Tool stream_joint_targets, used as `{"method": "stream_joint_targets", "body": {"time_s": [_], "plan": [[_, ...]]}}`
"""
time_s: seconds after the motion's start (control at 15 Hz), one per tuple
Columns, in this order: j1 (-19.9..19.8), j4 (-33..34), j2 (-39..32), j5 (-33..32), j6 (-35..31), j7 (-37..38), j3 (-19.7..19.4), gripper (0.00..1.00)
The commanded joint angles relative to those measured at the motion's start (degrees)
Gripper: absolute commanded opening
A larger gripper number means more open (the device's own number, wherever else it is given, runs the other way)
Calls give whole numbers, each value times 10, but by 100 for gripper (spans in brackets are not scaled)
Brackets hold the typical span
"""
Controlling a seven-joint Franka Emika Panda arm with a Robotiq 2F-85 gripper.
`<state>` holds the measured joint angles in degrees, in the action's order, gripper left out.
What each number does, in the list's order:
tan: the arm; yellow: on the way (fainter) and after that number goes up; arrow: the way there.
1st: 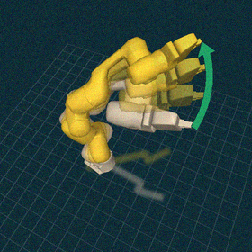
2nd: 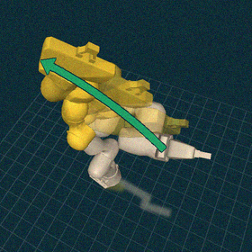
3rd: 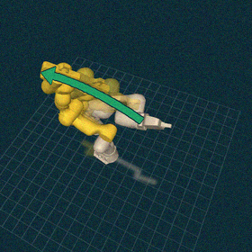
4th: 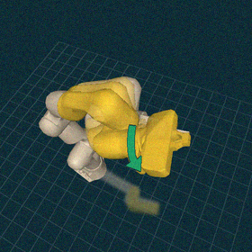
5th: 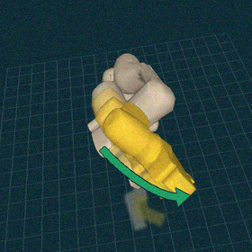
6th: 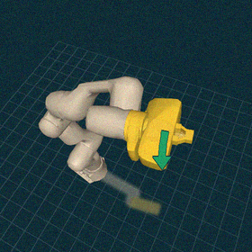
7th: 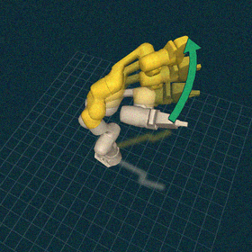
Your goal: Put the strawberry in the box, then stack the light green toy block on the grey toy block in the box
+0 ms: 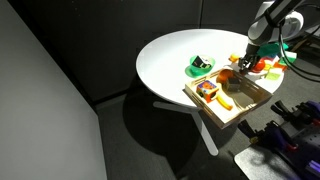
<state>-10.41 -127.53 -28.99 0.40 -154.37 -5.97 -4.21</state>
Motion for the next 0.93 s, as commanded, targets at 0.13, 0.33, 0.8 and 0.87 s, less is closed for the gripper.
{"method": "stream_joint_targets", "body": {"time_s": [0.13,0.33,0.8,0.87], "plan": [[-1,-10,25,0,9,-5,-3,23],[-1,-18,46,-1,23,-5,-6,23],[7,-30,97,-2,62,-5,-5,23],[10,-33,105,-3,66,-3,-5,23]]}}
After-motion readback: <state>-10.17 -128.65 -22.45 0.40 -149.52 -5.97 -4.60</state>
